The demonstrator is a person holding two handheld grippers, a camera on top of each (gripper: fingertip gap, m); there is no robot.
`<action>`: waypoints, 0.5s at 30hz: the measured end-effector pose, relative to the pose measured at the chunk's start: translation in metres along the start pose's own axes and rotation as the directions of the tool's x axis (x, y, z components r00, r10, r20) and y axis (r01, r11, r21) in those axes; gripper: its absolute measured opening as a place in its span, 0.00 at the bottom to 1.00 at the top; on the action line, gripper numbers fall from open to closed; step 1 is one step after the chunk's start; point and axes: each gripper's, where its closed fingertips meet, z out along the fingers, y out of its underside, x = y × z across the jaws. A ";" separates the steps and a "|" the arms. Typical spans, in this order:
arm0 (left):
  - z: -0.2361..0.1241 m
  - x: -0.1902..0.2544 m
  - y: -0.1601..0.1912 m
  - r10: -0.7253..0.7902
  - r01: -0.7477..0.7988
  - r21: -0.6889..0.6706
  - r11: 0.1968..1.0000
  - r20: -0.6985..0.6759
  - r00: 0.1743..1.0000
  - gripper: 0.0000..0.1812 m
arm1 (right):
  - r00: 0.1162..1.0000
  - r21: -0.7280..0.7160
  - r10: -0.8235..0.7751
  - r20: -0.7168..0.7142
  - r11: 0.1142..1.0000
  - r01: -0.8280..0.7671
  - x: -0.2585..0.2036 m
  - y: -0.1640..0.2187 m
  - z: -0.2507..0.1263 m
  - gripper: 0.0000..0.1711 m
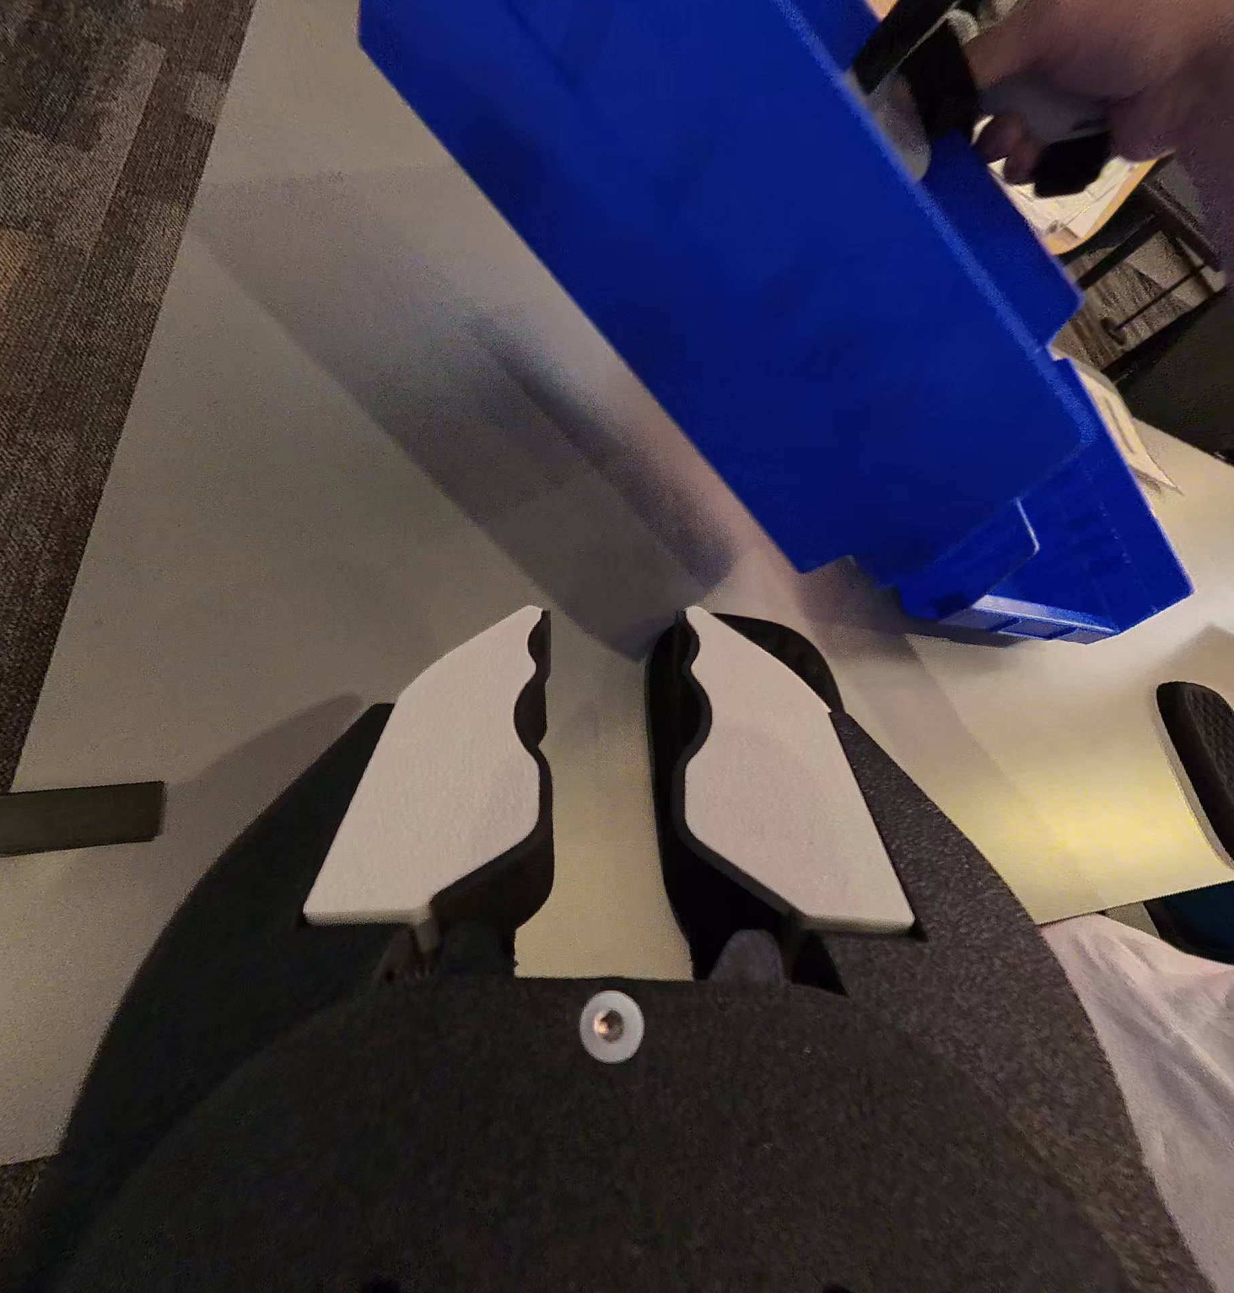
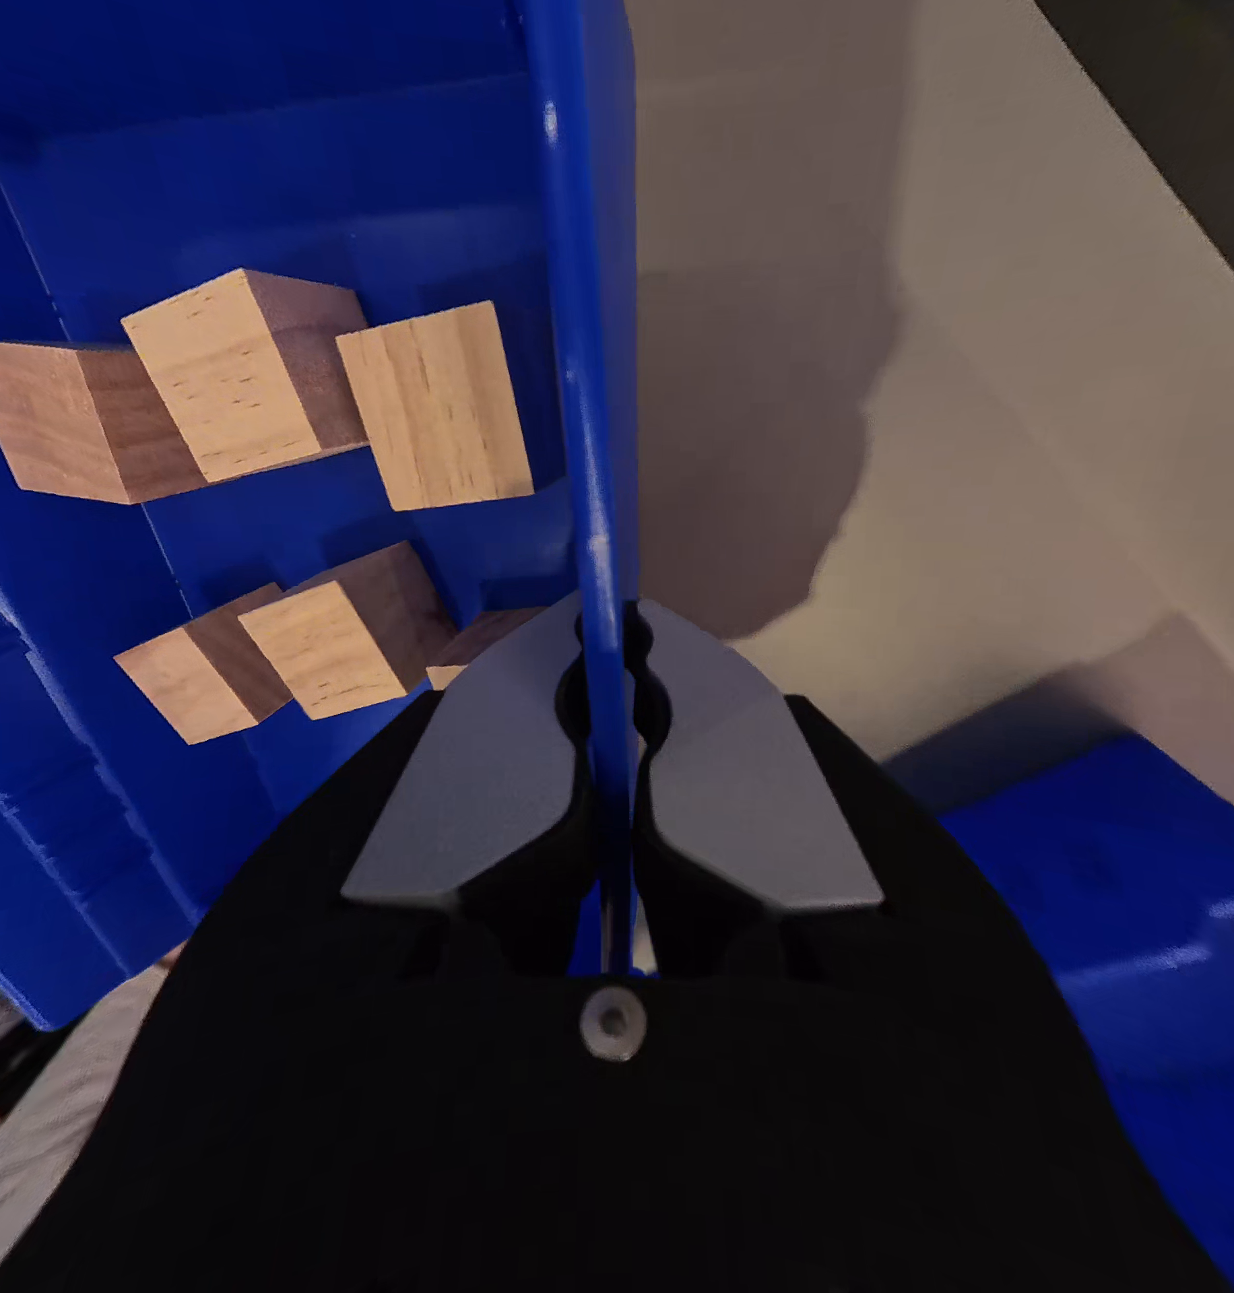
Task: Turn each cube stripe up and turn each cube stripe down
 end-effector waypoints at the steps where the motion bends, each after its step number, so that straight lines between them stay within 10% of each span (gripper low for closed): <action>1: 0.002 -0.001 0.002 -0.006 0.006 -0.007 1.000 -0.003 1.000 0.18 | 1.000 0.007 0.018 -0.006 1.000 -0.018 0.001 -0.002 0.011 0.03; 10: 0.018 0.001 0.012 -0.013 0.011 -0.054 0.999 -0.050 0.999 0.18 | 0.986 -0.015 0.140 -0.093 0.990 -0.142 0.015 0.006 0.080 0.05; 15: 0.026 0.006 0.017 -0.010 0.004 -0.073 0.997 -0.071 0.997 0.18 | 0.996 0.118 0.022 -0.082 0.993 -0.012 0.009 -0.013 0.050 0.07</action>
